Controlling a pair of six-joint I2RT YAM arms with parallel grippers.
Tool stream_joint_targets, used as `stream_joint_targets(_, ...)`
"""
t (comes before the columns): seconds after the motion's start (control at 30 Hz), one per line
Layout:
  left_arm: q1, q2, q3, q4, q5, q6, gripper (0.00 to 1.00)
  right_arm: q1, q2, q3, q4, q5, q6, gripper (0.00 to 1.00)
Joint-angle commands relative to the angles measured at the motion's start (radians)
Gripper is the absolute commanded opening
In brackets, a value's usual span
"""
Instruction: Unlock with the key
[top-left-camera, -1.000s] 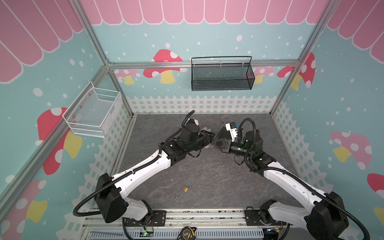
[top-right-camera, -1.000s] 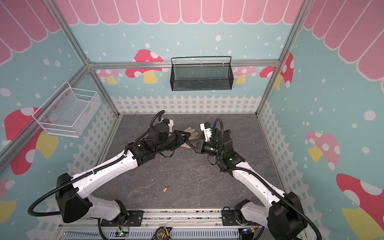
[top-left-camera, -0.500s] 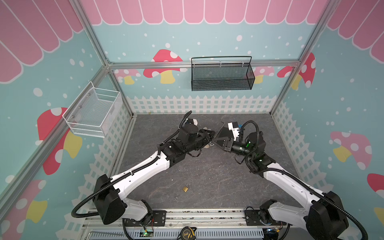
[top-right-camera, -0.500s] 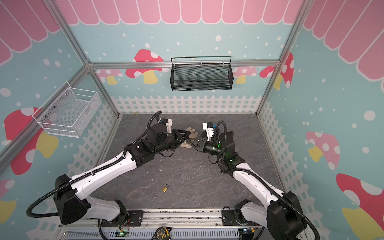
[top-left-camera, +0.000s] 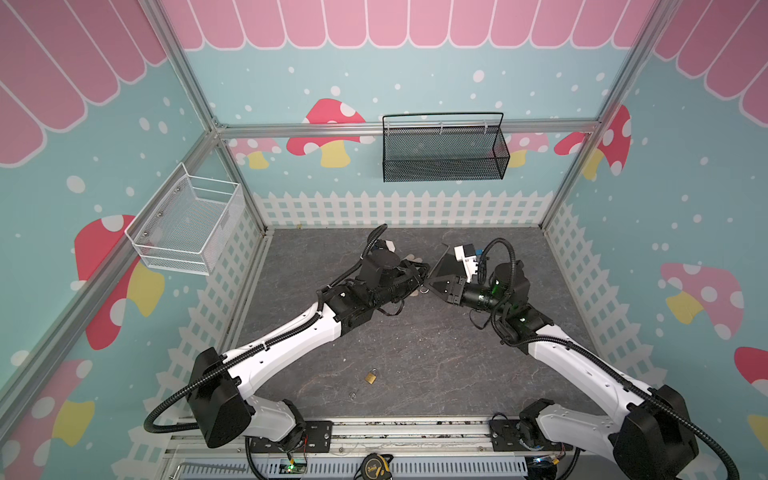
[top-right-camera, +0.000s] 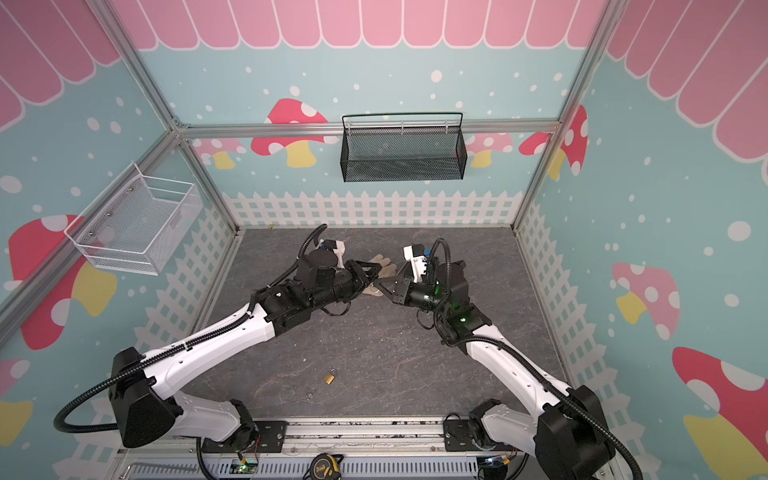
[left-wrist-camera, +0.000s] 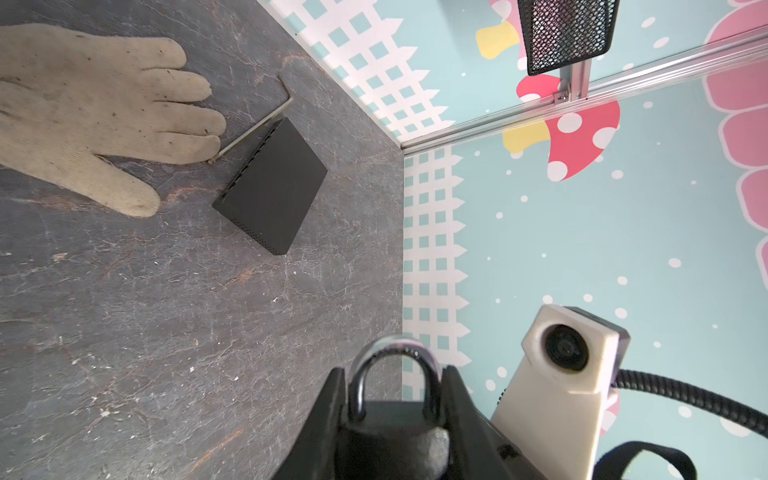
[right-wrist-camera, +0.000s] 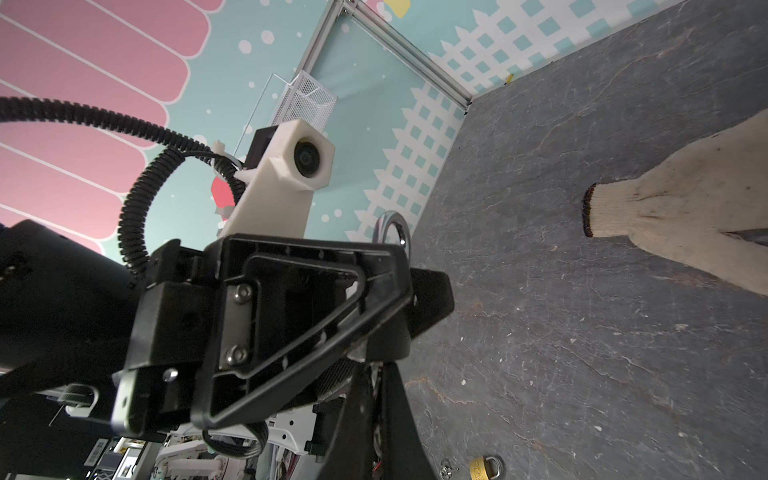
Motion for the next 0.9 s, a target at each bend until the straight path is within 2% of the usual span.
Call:
stream_joint_targets(0.0, -0.019, 0.017, 0.043, -0.080, -0.044, 0.020, 0.00, 0.010, -0.031, 0.045, -0.076, 0.042, -0.115, 0.12)
stream_joint_targets(0.13, -0.018, 0.025, 0.068, -0.130, -0.091, 0.035, 0.00, 0.013, -0.040, 0.060, -0.125, 0.055, -0.166, 0.24)
stream_joint_targets(0.3, -0.018, 0.015, 0.078, -0.148, -0.138, 0.023, 0.00, 0.015, -0.072, 0.095, -0.259, 0.111, -0.247, 0.30)
stream_joint_targets(0.43, -0.018, 0.019, 0.081, -0.145, -0.134, 0.003, 0.00, 0.036, -0.068, 0.103, -0.279, 0.120, -0.250, 0.31)
stream_joint_targets(0.57, -0.018, 0.024, 0.084, -0.143, -0.132, -0.015, 0.00, 0.084, -0.052, 0.138, -0.357, 0.242, -0.273, 0.27)
stream_joint_targets(0.87, -0.018, 0.022, 0.082, -0.136, -0.132, -0.029, 0.00, 0.158, -0.032, 0.131, -0.353, 0.339, -0.280, 0.20)
